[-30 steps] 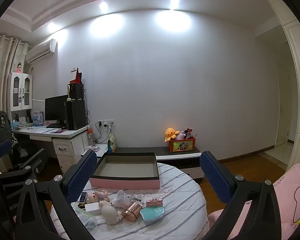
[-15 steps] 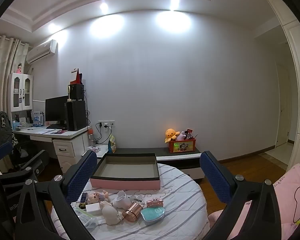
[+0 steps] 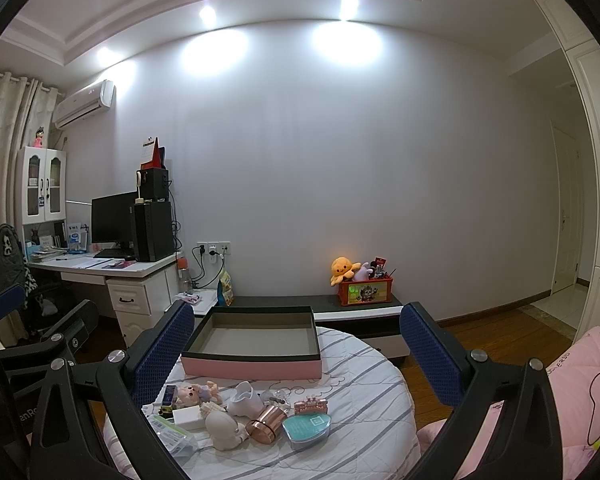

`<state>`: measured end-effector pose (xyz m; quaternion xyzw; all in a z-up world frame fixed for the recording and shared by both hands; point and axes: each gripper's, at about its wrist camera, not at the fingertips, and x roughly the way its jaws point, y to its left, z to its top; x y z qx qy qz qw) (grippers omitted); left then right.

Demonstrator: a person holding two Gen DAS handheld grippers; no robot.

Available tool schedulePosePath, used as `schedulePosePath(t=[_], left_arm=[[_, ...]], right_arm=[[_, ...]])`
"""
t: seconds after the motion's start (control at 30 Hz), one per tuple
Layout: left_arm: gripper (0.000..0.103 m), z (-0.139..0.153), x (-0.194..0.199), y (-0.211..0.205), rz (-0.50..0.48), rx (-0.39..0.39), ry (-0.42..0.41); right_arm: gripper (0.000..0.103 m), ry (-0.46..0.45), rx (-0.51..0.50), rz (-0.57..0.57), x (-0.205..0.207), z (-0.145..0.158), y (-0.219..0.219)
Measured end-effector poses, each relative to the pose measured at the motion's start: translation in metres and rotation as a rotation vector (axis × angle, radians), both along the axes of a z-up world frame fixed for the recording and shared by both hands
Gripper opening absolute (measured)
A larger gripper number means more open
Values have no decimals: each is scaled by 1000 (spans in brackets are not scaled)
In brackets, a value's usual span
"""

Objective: Organize rigid objects

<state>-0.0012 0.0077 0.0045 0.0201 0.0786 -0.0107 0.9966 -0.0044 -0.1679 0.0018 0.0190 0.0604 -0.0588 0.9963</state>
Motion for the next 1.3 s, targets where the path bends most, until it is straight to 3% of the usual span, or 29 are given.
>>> schedulePosePath(t=[1.3], left_arm=[[103,4,-2,-1,0,1,-5]], right_arm=[[103,-5,-2,3,-1,3,2]])
